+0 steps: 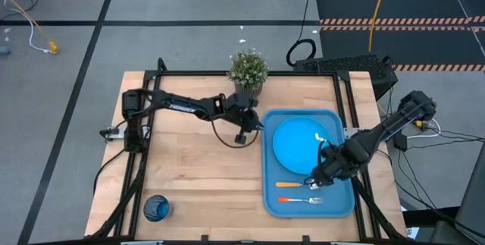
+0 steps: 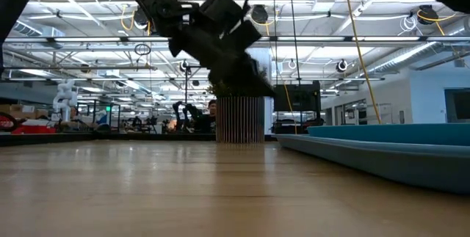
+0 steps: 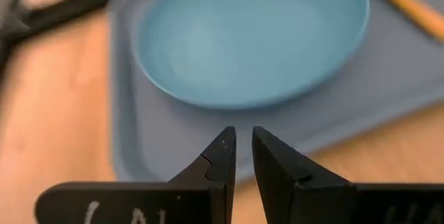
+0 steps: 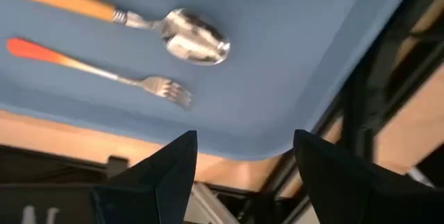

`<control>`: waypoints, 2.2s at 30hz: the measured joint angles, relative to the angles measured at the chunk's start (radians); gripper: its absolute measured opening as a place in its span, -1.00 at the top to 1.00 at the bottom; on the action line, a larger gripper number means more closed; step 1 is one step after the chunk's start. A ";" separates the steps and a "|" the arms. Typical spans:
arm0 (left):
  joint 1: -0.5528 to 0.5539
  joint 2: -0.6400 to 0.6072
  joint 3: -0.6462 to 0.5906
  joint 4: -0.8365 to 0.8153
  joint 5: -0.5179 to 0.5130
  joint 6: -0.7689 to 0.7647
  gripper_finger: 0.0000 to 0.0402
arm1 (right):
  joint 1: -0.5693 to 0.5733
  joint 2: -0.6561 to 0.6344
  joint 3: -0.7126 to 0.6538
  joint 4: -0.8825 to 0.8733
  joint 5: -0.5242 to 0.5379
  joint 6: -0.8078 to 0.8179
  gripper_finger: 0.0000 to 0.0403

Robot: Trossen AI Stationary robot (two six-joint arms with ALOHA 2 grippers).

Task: Pick and place plate/cup/fork/spoon on tray
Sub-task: Move the blue tray to the center of the table

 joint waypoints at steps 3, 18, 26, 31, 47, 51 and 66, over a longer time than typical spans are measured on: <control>-0.009 0.043 0.000 0.065 0.033 -0.001 0.73 | 0.050 0.000 -0.022 0.072 0.000 0.076 -0.15; -0.022 0.068 0.001 0.029 -0.139 -0.049 0.73 | 0.184 0.002 -0.029 0.123 0.005 0.187 -0.15; -0.016 0.073 0.001 0.038 -0.138 -0.091 0.73 | 0.198 0.037 -0.029 0.150 0.006 0.179 -0.15; 0.001 0.073 0.001 -0.041 -0.140 -0.215 0.72 | 0.198 0.059 -0.029 0.179 0.006 0.158 -0.15; -0.139 0.082 0.001 -0.026 -0.350 0.692 0.19 | 0.218 0.068 -0.029 0.184 0.010 0.138 -0.15; -0.135 0.096 0.001 -0.013 -0.410 0.829 0.21 | 0.228 0.068 -0.029 0.184 0.011 0.147 -0.15; -0.130 0.158 0.001 0.109 -0.422 0.954 0.54 | 0.234 0.067 -0.030 0.188 0.037 0.152 -0.15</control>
